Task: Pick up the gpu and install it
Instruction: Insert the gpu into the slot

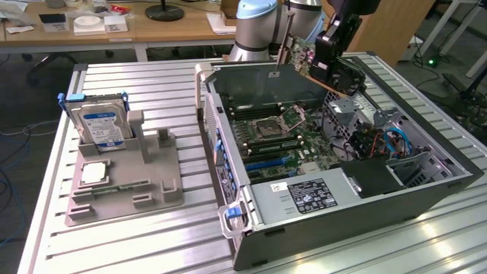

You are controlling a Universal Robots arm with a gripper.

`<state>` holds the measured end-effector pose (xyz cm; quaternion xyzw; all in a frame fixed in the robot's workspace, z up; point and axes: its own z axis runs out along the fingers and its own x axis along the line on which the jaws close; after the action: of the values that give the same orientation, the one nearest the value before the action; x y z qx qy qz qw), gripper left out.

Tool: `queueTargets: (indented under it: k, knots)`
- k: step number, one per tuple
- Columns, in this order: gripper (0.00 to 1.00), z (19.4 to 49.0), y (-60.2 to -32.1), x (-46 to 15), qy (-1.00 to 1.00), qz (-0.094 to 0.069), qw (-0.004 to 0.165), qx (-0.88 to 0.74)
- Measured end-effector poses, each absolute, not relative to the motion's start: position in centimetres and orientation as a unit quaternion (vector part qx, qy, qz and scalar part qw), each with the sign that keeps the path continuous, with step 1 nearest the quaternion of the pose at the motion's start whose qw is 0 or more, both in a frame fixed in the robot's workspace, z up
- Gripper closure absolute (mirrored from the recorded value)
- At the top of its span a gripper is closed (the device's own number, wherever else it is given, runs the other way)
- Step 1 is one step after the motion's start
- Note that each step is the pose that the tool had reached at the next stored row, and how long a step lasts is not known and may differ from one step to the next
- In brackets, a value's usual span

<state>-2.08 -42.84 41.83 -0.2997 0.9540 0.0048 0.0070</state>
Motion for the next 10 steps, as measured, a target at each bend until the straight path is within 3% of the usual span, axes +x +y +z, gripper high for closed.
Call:
queueTargets:
  k: [10]
  knots:
    - [0.72, 41.81, -43.04, -2.08, 0.944, 0.005, 0.007, -0.33]
